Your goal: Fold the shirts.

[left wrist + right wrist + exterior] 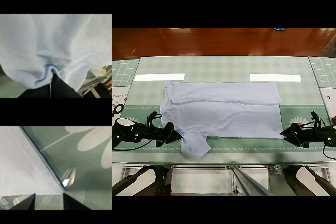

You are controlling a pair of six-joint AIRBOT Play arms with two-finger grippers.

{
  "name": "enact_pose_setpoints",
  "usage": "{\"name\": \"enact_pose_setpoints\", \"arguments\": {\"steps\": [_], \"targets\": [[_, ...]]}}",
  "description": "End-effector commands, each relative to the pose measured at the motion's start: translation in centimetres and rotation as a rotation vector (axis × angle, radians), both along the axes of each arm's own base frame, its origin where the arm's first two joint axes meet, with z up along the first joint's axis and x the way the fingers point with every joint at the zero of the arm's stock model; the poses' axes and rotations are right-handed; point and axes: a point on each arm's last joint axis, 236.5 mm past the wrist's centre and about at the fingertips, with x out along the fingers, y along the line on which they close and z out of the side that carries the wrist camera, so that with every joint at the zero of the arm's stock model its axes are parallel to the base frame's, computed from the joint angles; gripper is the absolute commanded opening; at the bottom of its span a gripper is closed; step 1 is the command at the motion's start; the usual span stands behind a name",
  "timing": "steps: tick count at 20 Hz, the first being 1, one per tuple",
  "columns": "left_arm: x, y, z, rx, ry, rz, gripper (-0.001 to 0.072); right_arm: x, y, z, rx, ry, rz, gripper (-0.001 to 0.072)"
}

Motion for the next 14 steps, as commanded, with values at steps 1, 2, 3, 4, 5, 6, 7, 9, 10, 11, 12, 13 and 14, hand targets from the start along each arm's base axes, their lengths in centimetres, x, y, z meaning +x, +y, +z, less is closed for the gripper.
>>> {"name": "enact_pose_setpoints", "arguments": {"steps": [1, 2, 3, 4, 5, 6, 7, 9, 10, 11, 12, 13, 14], "targets": [[0.3, 0.2, -0.2, 0.014, -0.010, 0.009, 0.0019, 0.8, -1.1, 0.4, -0.039, -0.024, 0.012, 0.0416], [0.3, 0.2, -0.2, 0.013, -0.009, 0.009, 0.0019, 1.6, -1.6, 1.4, -0.046, -0.048, 0.029, 0.0416], [0.3, 0.2, -0.2, 0.011, -0.009, 0.010, 0.0018, 2.2, -2.3, 2.5, -0.065, -0.064, 0.053, 0.0416], [0.3, 0.1, -0.2, 0.009, -0.009, 0.010, 0.0018, 2.0, -3.1, 3.0, -0.089, -0.053, 0.079, 0.0416], [0.3, 0.1, -0.2, 0.008, -0.009, 0.010, 0.0019, 1.5, -3.7, 3.2, -0.095, -0.033, 0.081, 0.0416], [0.3, 0.1, -0.1, 0.007, -0.008, 0.010, 0.0018, 1.0, -4.0, 3.2, -0.088, -0.014, 0.060, 0.0416], [0.3, 0.1, -0.2, 0.008, -0.009, 0.010, 0.0019, 1.0, -3.9, 3.1, -0.073, -0.015, 0.037, 0.0416], [0.3, 0.2, -0.2, 0.009, -0.010, 0.010, 0.0019, 0.6, -3.1, 2.6, -0.046, -0.008, 0.032, 0.0416], [0.3, 0.2, -0.2, 0.009, -0.009, 0.010, 0.0019, 0.1, -2.7, 2.0, -0.043, 0.004, 0.034, 0.0416], [0.3, 0.2, -0.2, 0.009, -0.010, 0.010, 0.0018, -0.1, -2.2, 1.4, -0.029, 0.017, 0.034, 0.0416], [0.3, 0.2, -0.2, 0.010, -0.010, 0.010, 0.0018, 0.1, -1.6, 1.1, -0.005, 0.013, 0.038, 0.0416], [0.3, 0.2, -0.2, 0.009, -0.010, 0.010, 0.0018, 0.3, -1.0, 0.9, 0.018, 0.016, 0.050, 0.0416], [0.3, 0.1, -0.2, 0.009, -0.009, 0.010, 0.0019, 0.3, -0.5, 0.5, 0.035, 0.029, 0.067, 0.0417]]}}
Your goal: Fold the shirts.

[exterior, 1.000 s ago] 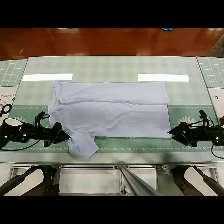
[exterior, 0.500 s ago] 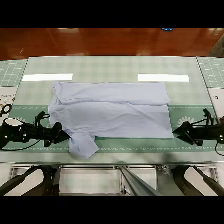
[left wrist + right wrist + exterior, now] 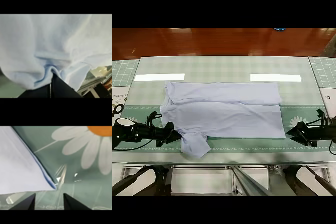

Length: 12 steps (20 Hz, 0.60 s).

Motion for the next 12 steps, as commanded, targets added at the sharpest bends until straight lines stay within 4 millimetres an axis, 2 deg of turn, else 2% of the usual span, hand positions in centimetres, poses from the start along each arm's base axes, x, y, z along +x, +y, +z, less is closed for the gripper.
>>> {"name": "enact_pose_setpoints", "arguments": {"steps": [1, 3, 5, 6, 7, 8, 9, 12], "targets": [[0.2, 0.2, -0.2, 0.009, -0.005, 0.005, 0.0019, 0.1, 1.7, -1.2, 0.055, 0.024, 0.029, 0.0417], [0.2, 0.2, -0.2, 0.009, -0.006, 0.004, 0.0019, 1.5, 2.6, -1.9, 0.070, 0.003, 0.025, 0.0417], [0.3, 0.2, -0.2, 0.009, -0.011, 0.005, 0.0019, 3.7, 3.5, -2.2, 0.105, -0.046, -0.007, 0.0403], [0.4, 0.2, -0.2, 0.012, -0.022, 0.001, 0.0018, 4.3, 4.2, -2.2, 0.126, -0.058, 0.010, 0.0350], [0.5, 0.3, -0.2, 0.015, -0.027, 0.001, 0.0019, 4.6, 4.9, -2.3, 0.135, -0.053, 0.046, 0.0257], [0.6, 0.3, -0.3, 0.019, -0.029, 0.004, 0.0019, 4.6, 5.6, -2.3, 0.137, -0.054, 0.102, 0.0095], [0.6, 0.4, -0.3, 0.020, -0.031, 0.004, 0.0019, 4.9, 5.9, -2.3, 0.125, -0.062, 0.146, 0.0024], [1.7, 0.7, 0.4, 0.023, -0.060, -0.005, 0.0019, 6.4, 5.4, -0.9, 0.109, -0.101, 0.184, 0.0023]]}}
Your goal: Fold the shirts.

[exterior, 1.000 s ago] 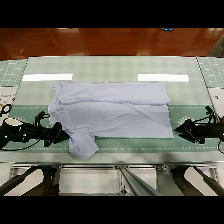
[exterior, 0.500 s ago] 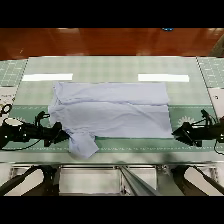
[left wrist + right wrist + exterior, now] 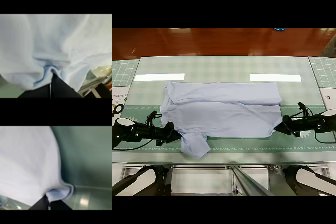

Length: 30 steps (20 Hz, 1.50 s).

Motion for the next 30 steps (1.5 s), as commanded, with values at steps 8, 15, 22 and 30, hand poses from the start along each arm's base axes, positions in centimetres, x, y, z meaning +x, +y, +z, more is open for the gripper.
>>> {"name": "enact_pose_setpoints", "arguments": {"steps": [8, 15, 22, 30], "targets": [[11.0, 4.3, 6.2, 0.114, -0.291, 0.003, 0.0019, 7.5, -2.8, 5.7, -0.077, -0.165, 0.034, 0.0023], [22.4, 4.6, 9.9, 0.090, -0.418, -0.008, 0.0019, 13.6, -3.9, 8.3, -0.068, -0.253, 0.035, 0.0023], [28.1, 4.1, 6.9, 0.044, -0.340, 0.000, 0.0018, 19.6, -3.7, 6.7, -0.076, -0.266, 0.047, 0.0023], [29.2, 3.6, 3.6, 0.029, -0.303, -0.007, 0.0328, 23.2, -3.7, 4.0, -0.047, -0.275, -0.033, 0.0303]]}}
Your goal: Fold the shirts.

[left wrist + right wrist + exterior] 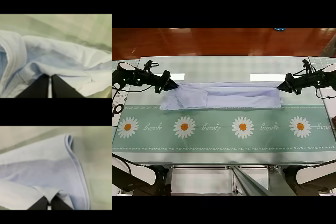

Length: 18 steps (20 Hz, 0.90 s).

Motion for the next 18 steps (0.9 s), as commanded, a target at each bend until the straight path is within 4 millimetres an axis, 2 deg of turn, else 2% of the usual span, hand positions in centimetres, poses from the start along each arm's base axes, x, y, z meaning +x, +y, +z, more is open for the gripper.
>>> {"name": "enact_pose_setpoints", "arguments": {"steps": [1, 4, 7, 8, 9, 11, 12, 14, 16, 18], "targets": [[0.2, -0.4, -0.5, -0.009, 0.001, -0.019, 0.0504, 1.1, 0.0, -0.6, 0.015, -0.012, -0.028, 0.0417], [0.6, 1.5, 2.1, 0.034, -0.049, -0.036, 0.0510, 0.3, -1.1, 1.1, 0.028, -0.011, -0.034, 0.0419], [0.8, 5.7, 7.5, 0.144, -0.164, 0.013, 0.0510, -2.1, -4.4, 3.7, -0.021, 0.008, -0.046, 0.0419], [0.2, 6.8, 9.1, 0.182, -0.189, 0.014, 0.0510, -3.3, -6.1, 4.2, -0.074, 0.020, -0.053, 0.0419], [-1.0, 6.8, 10.8, 0.207, -0.235, -0.039, 0.0510, -4.7, -8.3, 4.4, -0.147, 0.044, -0.098, 0.0419], [-3.8, 5.9, 12.3, 0.237, -0.290, -0.052, 0.0511, -7.4, -11.2, 3.9, -0.267, 0.048, -0.193, 0.0419], [-5.0, 5.5, 12.5, 0.255, -0.331, -0.021, 0.0511, -8.3, -11.4, 3.3, -0.256, 0.033, -0.255, 0.0419], [-7.6, 4.9, 12.0, 0.311, -0.408, 0.055, 0.0511, -8.9, -9.8, 1.9, -0.165, -0.002, -0.289, 0.0420], [-9.8, 4.1, 11.1, 0.343, -0.436, 0.070, 0.0510, -7.9, -7.5, 1.3, -0.066, -0.030, -0.254, 0.0421], [-11.3, 2.9, 10.0, 0.331, -0.415, 0.049, 0.0510, -6.3, -6.1, 0.2, 0.000, -0.024, -0.250, 0.0421]]}}
